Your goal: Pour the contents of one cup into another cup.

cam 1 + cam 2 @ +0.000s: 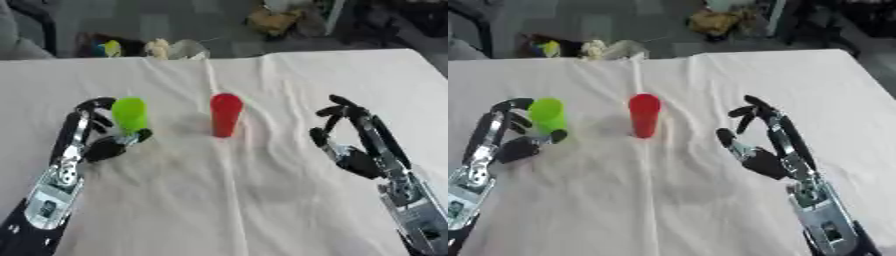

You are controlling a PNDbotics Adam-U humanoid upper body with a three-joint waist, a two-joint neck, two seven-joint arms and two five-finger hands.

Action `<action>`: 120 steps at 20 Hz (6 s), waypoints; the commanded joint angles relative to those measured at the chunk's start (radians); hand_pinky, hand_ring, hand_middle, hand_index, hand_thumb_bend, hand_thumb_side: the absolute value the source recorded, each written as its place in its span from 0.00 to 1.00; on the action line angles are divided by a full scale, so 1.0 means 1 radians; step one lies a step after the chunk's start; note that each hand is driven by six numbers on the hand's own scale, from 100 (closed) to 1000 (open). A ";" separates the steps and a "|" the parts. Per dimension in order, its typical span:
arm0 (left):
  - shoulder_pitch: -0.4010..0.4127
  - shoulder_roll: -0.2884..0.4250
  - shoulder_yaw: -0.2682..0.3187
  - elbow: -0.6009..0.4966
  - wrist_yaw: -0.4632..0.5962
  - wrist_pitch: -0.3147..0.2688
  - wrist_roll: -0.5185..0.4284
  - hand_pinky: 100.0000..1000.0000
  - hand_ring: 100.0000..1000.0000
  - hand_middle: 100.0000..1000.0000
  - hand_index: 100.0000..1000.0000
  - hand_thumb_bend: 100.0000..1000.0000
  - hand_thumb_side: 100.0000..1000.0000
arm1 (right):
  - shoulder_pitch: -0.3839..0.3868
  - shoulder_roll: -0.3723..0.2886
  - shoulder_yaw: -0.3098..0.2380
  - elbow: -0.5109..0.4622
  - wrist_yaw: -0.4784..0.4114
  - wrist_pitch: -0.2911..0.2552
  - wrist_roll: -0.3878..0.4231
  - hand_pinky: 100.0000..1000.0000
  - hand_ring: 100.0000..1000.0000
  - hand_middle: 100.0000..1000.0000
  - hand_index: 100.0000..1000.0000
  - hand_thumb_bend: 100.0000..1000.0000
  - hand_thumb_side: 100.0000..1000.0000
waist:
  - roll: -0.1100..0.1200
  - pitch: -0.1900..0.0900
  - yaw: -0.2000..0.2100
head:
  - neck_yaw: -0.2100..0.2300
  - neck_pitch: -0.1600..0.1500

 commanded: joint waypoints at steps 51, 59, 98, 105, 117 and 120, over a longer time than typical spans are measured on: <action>-0.033 0.015 0.010 -0.088 0.228 -0.048 -0.003 0.11 0.16 0.28 0.70 0.04 0.12 | -0.017 -0.012 -0.004 -0.027 -0.010 0.000 0.000 0.91 0.97 0.36 0.68 0.35 0.65 | -0.019 -0.011 -0.010 | -0.006 -0.017; 0.012 0.084 -0.005 -0.281 0.227 -0.061 -0.006 0.11 0.17 0.29 0.70 0.04 0.10 | -0.035 -0.037 0.014 0.011 -0.022 0.001 0.011 0.90 0.97 0.35 0.68 0.34 0.65 | -0.012 -0.021 0.004 | -0.017 -0.016; 0.071 0.094 -0.112 -0.587 0.328 0.002 -0.147 0.13 0.17 0.29 0.70 0.00 0.14 | -0.376 -0.070 0.094 0.558 0.155 -0.115 -0.104 0.92 1.00 0.41 0.72 0.42 0.61 | 0.044 -0.004 0.205 | -0.128 -0.088; 0.074 0.082 -0.121 -0.600 0.333 0.005 -0.157 0.13 0.17 0.29 0.71 0.00 0.14 | -0.400 -0.059 0.096 0.587 0.168 -0.123 -0.113 0.92 1.00 0.41 0.72 0.42 0.61 | 0.048 0.003 0.218 | -0.121 -0.093; 0.076 0.074 -0.126 -0.598 0.329 0.010 -0.161 0.12 0.17 0.29 0.71 0.00 0.14 | -0.433 -0.039 0.103 0.613 0.186 -0.131 -0.116 0.91 1.00 0.40 0.72 0.42 0.61 | 0.050 0.012 0.222 | -0.124 -0.091; 0.076 0.072 -0.128 -0.597 0.328 0.010 -0.162 0.12 0.17 0.29 0.71 0.00 0.14 | -0.440 -0.030 0.111 0.611 0.195 -0.137 -0.111 0.91 1.00 0.40 0.72 0.43 0.61 | 0.050 0.014 0.220 | -0.124 -0.090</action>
